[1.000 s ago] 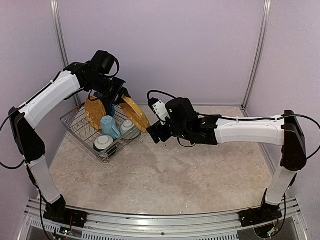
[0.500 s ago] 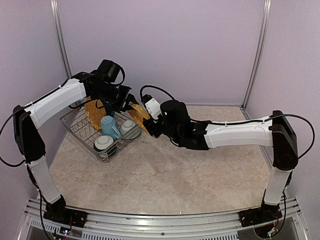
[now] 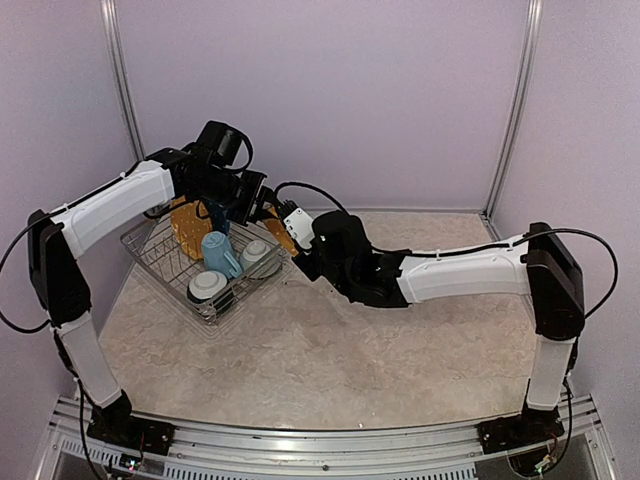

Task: Unload the mixed dishes from the dish rack
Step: Pass from the left arm to the right, then place the plate in the corner of the board.

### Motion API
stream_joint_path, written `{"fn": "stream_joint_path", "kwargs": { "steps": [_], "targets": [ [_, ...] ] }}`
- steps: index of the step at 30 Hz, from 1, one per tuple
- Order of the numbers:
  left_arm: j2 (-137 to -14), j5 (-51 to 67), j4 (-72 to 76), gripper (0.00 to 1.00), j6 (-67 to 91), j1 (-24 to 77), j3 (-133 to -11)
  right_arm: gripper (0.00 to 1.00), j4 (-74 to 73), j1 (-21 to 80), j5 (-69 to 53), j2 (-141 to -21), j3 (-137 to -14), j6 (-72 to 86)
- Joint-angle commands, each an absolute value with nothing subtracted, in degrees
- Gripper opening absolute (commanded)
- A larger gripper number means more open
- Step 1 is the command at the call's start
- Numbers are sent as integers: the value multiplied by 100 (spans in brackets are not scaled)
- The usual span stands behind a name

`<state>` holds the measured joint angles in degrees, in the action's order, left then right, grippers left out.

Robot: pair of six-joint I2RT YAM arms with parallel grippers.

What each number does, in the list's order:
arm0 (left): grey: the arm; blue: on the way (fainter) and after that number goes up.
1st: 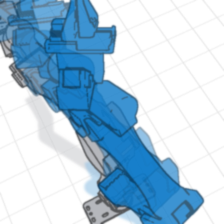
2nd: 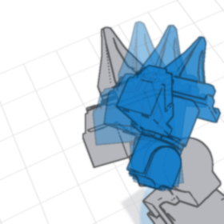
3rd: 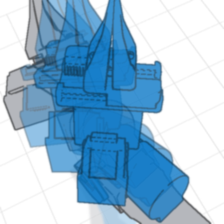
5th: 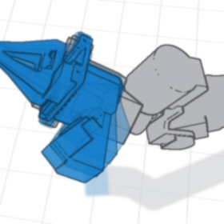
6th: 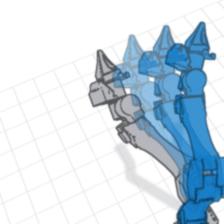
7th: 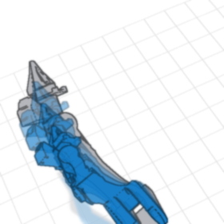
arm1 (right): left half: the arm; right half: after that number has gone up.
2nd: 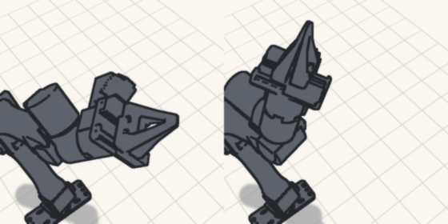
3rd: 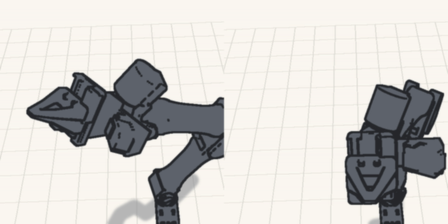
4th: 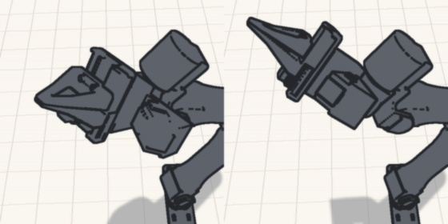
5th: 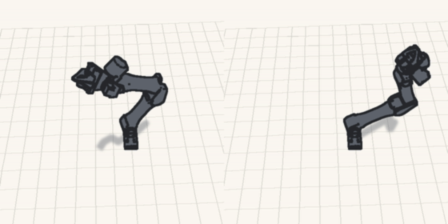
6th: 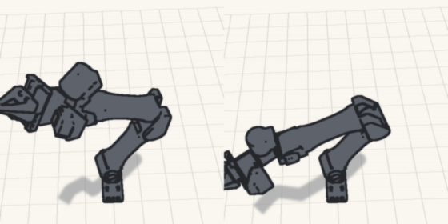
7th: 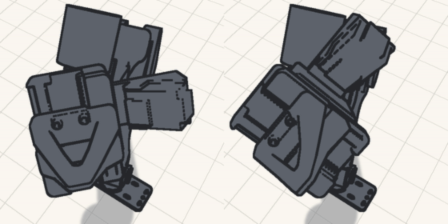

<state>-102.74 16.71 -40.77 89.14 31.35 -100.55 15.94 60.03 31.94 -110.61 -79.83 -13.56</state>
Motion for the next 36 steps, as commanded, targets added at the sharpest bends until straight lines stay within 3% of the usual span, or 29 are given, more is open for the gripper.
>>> {"fn": "stream_joint_path", "kwargs": {
  "steps": [1, 3, 4, 6, 9, 11, 14, 16, 23, 36],
  "targets": [
    [-10109, 2152, -3335, 0, 8773, 3259, -10077, 3, 1681, 6046, 3489, -10979, -7962, -1348],
    [-10090, 2095, -3291, 0, 8635, 3260, -10034, 0, 1834, 6042, 3623, -10851, -7800, -1387],
    [-10079, 2048, -3299, 5, 8562, 3256, -10010, 0, 1985, 6044, 3689, -10795, -7722, -1423],
    [-10036, 1995, -3218, 24, 8421, 3250, -9883, 0, 2144, 6034, 3862, -10678, -7586, -1441],
    [-9820, 1882, -2760, 68, 8206, 3235, -9470, 0, 2341, 6017, 3906, -10470, -7371, -1349],
    [-9668, 1736, -2645, 82, 7987, 3226, -9331, 0, 2343, 5988, 3916, -10361, -7296, -1198],
    [-9478, 1478, -2580, 94, 7508, 3230, -9225, 0, 2125, 5893, 3867, -10183, -7219, -800],
    [-9388, 1400, -2544, 99, 7079, 3226, -9206, 0, 1924, 5763, 3647, -10002, -7122, -367],
    [-9211, 1260, -2156, 99, 5515, 3241, -8775, 0, 707, 4694, 1932, -9499, -6780, 1840],
    [-8159, 146, -1270, 99, 3607, 3270, -6976, 0, 1384, 2613, -1235, -8141, -4573, 3882]
  ]
}}
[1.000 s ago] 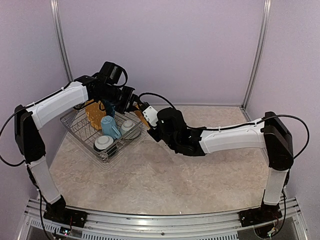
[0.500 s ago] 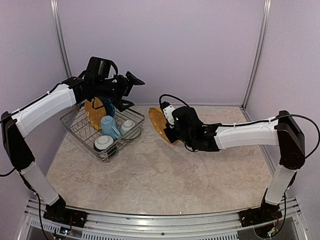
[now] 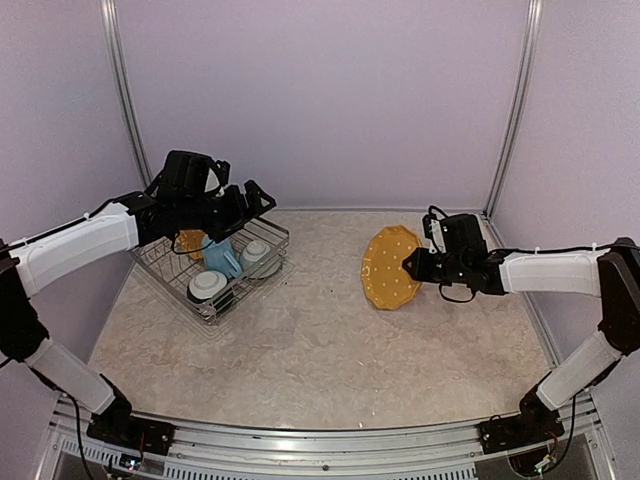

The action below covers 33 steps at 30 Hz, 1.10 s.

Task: Unload the mixed dishes from the dish rack
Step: Place the plate in the corner of the board.

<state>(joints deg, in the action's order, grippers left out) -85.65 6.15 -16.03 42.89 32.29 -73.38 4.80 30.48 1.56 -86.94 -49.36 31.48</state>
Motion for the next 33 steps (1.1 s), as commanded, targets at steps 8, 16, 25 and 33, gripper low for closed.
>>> {"fn": "stream_joint_path", "kwargs": {
  "steps": [8, 16, 25, 33],
  "targets": [
    [-7563, -164, -1054, 99, 3444, 3305, -6095, 0, 1392, 1399, -2370, -8028, -3990, 4026],
    [-7233, -455, -1241, 99, 3499, 3305, -5968, 4, 1294, 642, -2845, -8626, -3915, 3670],
    [-7069, -843, -1897, 99, 3690, 3288, -6149, 26, 1096, 328, -2613, -9340, -4027, 3243],
    [-6954, -1154, -2264, 99, 3784, 3049, -6171, 52, 858, 331, -2270, -9622, -4107, 3022]
  ]
}}
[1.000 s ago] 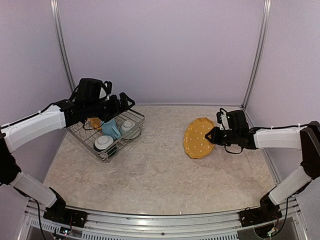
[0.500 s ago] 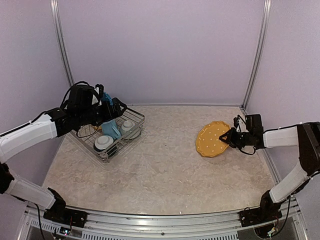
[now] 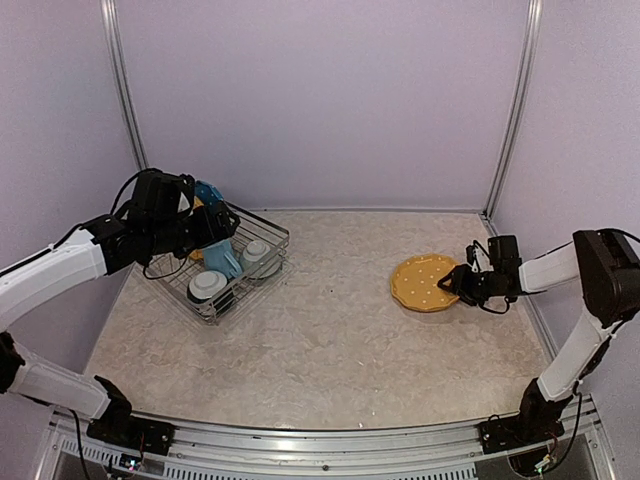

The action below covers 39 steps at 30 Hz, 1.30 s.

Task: Unload the mixed dishes from the dish rack
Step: Place the plate in the corner of the board, then grab the plate from the dish rack.

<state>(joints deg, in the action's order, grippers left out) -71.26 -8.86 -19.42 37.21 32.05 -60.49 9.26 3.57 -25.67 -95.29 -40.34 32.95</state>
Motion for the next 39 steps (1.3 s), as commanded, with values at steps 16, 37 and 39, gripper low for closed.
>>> {"fn": "stream_joint_path", "kwargs": {
  "steps": [16, 37, 39],
  "targets": [
    [-7981, -1637, -3476, 99, 3817, 1484, -7515, 99, -270, 460, -756, -9171, -4376, 2426],
    [-11672, -2433, -5522, 85, 3059, 1348, -11478, 100, -1139, 742, 364, -8009, -4420, 2091],
    [-12016, -2410, -5735, 83, 3004, 1359, -11810, 100, -1181, 763, 401, -7959, -4432, 2079]
  ]
}}
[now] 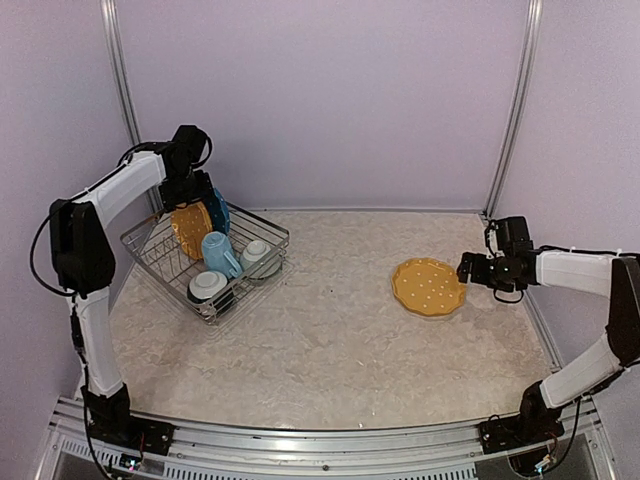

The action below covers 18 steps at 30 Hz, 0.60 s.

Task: Unload the mixed dishes from the dish rack
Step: Grab the plate from the dish rack.

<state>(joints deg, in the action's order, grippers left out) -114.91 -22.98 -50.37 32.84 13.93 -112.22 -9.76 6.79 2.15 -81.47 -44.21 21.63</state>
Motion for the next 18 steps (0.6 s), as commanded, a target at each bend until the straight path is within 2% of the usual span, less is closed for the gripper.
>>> {"fn": "stream_joint_path", "kwargs": {
  "steps": [1, 9, 18],
  "targets": [
    [-12107, -2401, -5780, 82, 2975, 1357, -11930, 100, -1186, 768, 416, -7932, -4445, 2074],
    [-12627, -2452, -6035, 77, 2880, 1350, -12434, 100, -1266, 893, 551, -7800, -4426, 2040],
    [-13060, -2400, -6311, 56, 2859, 1318, -12921, 100, -1317, 1005, 580, -7727, -4415, 2006]
  ]
}}
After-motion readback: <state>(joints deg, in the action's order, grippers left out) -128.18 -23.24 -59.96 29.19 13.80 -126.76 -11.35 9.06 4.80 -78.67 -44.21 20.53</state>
